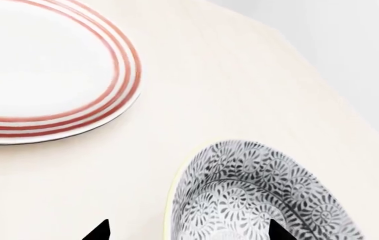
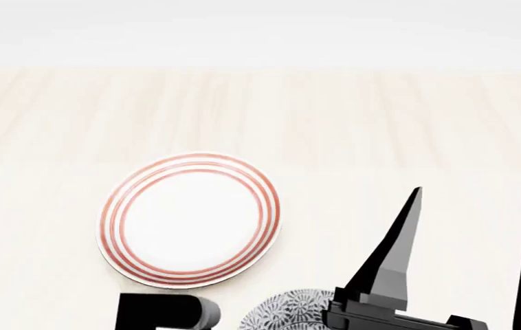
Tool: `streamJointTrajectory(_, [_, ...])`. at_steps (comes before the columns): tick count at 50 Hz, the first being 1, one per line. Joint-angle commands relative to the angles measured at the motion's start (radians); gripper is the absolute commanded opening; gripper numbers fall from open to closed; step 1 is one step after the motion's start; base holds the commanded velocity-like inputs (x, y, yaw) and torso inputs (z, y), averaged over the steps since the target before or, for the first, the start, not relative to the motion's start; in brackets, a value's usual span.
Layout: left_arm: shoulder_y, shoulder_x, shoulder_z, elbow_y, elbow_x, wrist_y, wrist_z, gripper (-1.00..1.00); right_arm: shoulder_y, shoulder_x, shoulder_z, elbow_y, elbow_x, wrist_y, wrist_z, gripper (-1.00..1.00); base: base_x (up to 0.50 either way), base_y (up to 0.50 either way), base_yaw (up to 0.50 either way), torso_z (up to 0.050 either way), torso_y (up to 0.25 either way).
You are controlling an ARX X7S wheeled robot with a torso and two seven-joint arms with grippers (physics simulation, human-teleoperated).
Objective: Put the bowl on the plate.
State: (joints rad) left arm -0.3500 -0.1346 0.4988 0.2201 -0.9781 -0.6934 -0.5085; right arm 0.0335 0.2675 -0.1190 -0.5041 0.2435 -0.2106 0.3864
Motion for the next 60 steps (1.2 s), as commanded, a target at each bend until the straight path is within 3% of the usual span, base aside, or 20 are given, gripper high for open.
streamJointTrajectory(1, [0.004, 0.014, -0.011, -0.021, 0.016, 0.019, 0.017, 1.00, -0.002, -0.015, 0.016, 0.000, -0.021, -0.003, -0.019, 1.00, 0.00, 0.00, 0.00, 0.000, 0.000])
streamJointTrajectory(52, [-0.007, 0.004, 0.031, -0.113, -0.019, 0.039, 0.032, 1.00, -0.004, 0.004, -0.009, 0.009, -0.012, -0.003, -0.002, 1.00, 0.00, 0.00, 0.00, 0.000, 0.000])
streamJointTrajectory(53, [-0.007, 0.004, 0.032, -0.114, -0.020, 0.040, 0.032, -1.00, -0.004, 0.005, -0.009, 0.009, -0.012, -0.003, -0.002, 1.00, 0.00, 0.00, 0.00, 0.000, 0.000])
streamJointTrajectory(60, [-0.009, -0.003, 0.046, -0.105, -0.010, 0.045, 0.033, -1.00, -0.004, 0.007, -0.013, 0.013, -0.011, -0.007, -0.001, 1.00, 0.00, 0.00, 0.00, 0.000, 0.000])
